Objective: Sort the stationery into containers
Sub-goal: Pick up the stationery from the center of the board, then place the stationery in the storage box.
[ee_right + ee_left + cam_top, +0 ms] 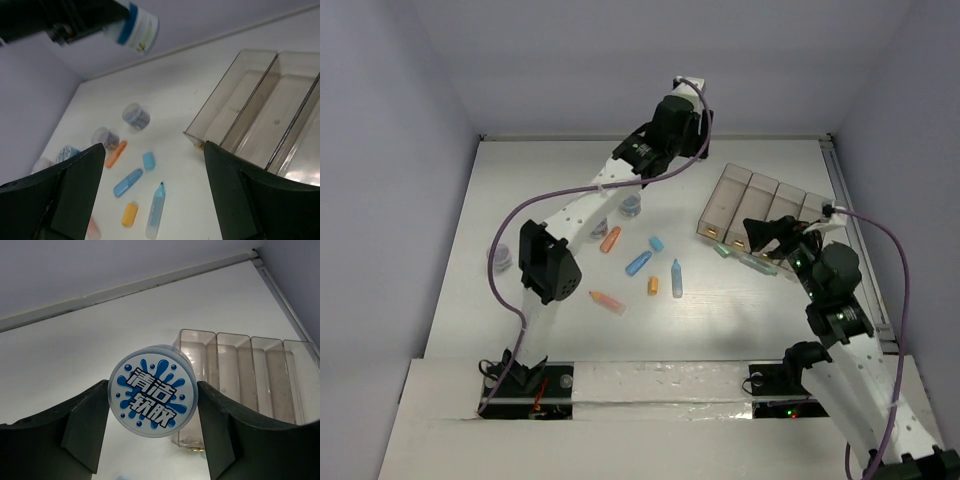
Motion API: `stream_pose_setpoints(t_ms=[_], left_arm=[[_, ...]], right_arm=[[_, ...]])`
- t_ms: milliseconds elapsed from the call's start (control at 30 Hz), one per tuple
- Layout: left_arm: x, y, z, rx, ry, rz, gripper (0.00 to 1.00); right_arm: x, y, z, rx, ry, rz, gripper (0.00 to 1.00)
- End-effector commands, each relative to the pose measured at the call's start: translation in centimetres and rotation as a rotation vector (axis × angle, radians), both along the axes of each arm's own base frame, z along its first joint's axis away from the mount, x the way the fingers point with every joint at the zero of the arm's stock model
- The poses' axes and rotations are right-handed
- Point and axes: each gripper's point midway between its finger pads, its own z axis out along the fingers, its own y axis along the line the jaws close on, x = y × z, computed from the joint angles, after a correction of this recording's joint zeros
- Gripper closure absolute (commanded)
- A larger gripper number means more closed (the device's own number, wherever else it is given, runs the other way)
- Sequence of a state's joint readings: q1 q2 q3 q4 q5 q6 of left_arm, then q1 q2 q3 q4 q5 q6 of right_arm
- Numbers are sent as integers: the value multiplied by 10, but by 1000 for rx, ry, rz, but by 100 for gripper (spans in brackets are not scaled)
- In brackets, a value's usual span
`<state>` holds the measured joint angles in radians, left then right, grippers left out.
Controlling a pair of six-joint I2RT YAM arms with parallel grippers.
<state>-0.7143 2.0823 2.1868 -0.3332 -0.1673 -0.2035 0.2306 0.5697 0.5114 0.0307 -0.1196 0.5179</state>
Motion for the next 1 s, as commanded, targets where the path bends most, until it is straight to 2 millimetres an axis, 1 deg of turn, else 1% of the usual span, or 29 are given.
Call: stream_pose_setpoints(t_ms=[0, 33, 67, 133, 167, 200, 233, 267, 300, 333, 367, 467, 500, 533, 567, 600, 633, 667, 700, 767, 800, 967], left_arm=[[5, -23, 33, -116, -63, -55, 79], [2, -33, 36, -136, -71, -76, 79], [5, -39, 38, -159, -82, -85, 79], [1, -57, 29, -175, -75, -126, 79], [3, -61, 32, -193, -87, -134, 79], [0, -73, 23, -201, -77, -158, 79], [1, -76, 20, -205, -79, -165, 79], [-1, -85, 21, -220, -91, -182, 79], [2, -88, 15, -221, -90, -185, 79], [0, -95, 12, -225, -93, -196, 79], [3, -99, 7, -231, -99, -201, 79], [8, -106, 5, -248, -111, -204, 79], [12, -108, -6, -240, -102, -201, 79], [13, -110, -6, -242, -108, -201, 79], [15, -111, -10, -238, -106, -198, 79], [18, -112, -19, -229, -96, -194, 79], [18, -113, -24, -224, -89, -195, 79], [17, -120, -22, -240, -105, -204, 79], [19, -122, -31, -232, -98, -203, 79], [21, -124, -37, -227, -104, -205, 79], [18, -130, -43, -223, -100, -213, 79], [24, -133, -62, -210, -101, -204, 79]], right_arm=[[-3, -34, 25, 27, -89, -190, 13], [-4, -36, 27, 30, -95, -200, 11], [-4, -38, 27, 31, -95, -209, 10], [-5, -38, 27, 31, -95, -211, 10], [-5, -38, 27, 31, -95, -211, 9], [-4, -38, 27, 33, -94, -212, 9], [-5, -38, 27, 33, -94, -211, 9], [-5, -38, 27, 34, -97, -211, 9], [-5, -39, 29, 35, -101, -214, 9], [-7, -39, 29, 37, -106, -214, 9], [-7, -39, 30, 39, -110, -214, 9], [-8, -39, 31, 39, -116, -214, 9], [-8, -39, 32, 40, -118, -214, 9], [-8, -39, 32, 42, -119, -214, 9], [-8, -39, 32, 41, -117, -212, 9], [-8, -39, 32, 41, -117, -213, 9], [-9, -39, 32, 42, -120, -210, 9], [-8, -39, 32, 43, -118, -210, 9], [-8, -38, 32, 44, -120, -207, 9], [-9, -37, 33, 43, -125, -201, 9], [-8, -36, 33, 42, -122, -194, 9], [-5, -30, 29, 30, -104, -166, 9]])
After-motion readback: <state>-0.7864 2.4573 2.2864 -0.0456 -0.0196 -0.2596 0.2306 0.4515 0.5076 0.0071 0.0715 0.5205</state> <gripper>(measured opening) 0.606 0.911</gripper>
